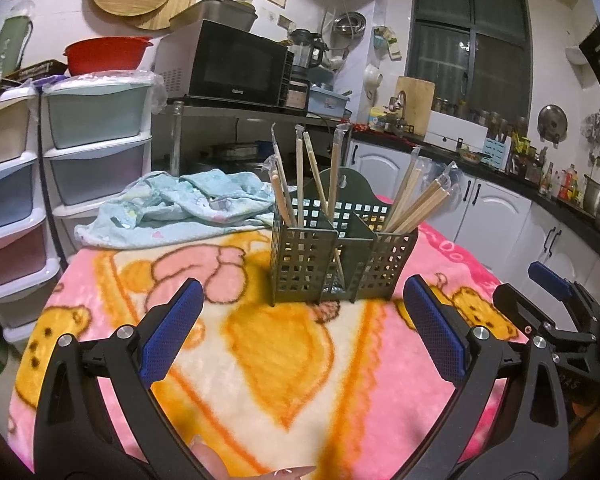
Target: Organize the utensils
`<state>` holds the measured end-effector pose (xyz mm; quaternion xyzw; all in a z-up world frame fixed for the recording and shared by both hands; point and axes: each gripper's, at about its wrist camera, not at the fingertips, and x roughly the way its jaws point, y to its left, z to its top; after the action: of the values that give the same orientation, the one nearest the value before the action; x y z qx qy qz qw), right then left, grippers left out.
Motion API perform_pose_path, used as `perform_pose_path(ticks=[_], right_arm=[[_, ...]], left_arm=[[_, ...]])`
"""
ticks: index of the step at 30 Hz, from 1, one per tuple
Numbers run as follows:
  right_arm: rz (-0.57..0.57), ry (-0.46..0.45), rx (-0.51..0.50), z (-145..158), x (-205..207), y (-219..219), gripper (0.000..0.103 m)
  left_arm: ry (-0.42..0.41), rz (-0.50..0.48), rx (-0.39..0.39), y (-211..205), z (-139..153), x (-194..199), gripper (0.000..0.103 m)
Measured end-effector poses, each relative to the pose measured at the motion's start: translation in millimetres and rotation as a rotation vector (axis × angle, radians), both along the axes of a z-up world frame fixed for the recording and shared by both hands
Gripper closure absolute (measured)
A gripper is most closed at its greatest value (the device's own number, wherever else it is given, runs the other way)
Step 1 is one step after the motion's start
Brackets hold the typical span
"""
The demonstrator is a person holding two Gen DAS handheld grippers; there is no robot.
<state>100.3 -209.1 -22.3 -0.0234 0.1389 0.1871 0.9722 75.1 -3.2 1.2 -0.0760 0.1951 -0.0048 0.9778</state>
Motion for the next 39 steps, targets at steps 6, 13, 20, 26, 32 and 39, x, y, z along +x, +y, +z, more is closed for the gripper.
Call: perform_pose_path(ticks=[6, 13, 20, 26, 32, 39], right_arm=[[0.0, -0.001, 0.0, 0.1, 0.0, 0.1, 0.007], [0.001, 0.0, 0.0, 0.0, 0.0, 0.3, 0.007], [0.0, 0.001, -0.001, -0.1, 0.1, 0.5, 0.007], [0.0, 0.0, -0.001, 0.3, -0.3, 0.7, 0.007], [-0.001, 0.0, -0.001, 0.4, -0.5, 1.0, 0.007], [0.001, 0.0, -0.002, 0.3, -0.3, 1.1, 0.007]], left_arm=[[-0.003, 0.005, -0.001, 1.8, 0.1, -0.4, 0.011], [-0.002, 0.012, 0.0, 3.2, 0.5, -1.3, 0.011], [-0.003, 0.013, -0.001, 3.7, 0.3, -1.4, 0.011], [-0.003, 0.015, 0.001, 4.4, 0.5, -1.3, 0.011], [-0.004, 0.015, 0.0, 4.7, 0.2, -1.6, 0.011], [-0.003, 0.02, -0.001, 6.8, 0.0, -2.2, 0.011]])
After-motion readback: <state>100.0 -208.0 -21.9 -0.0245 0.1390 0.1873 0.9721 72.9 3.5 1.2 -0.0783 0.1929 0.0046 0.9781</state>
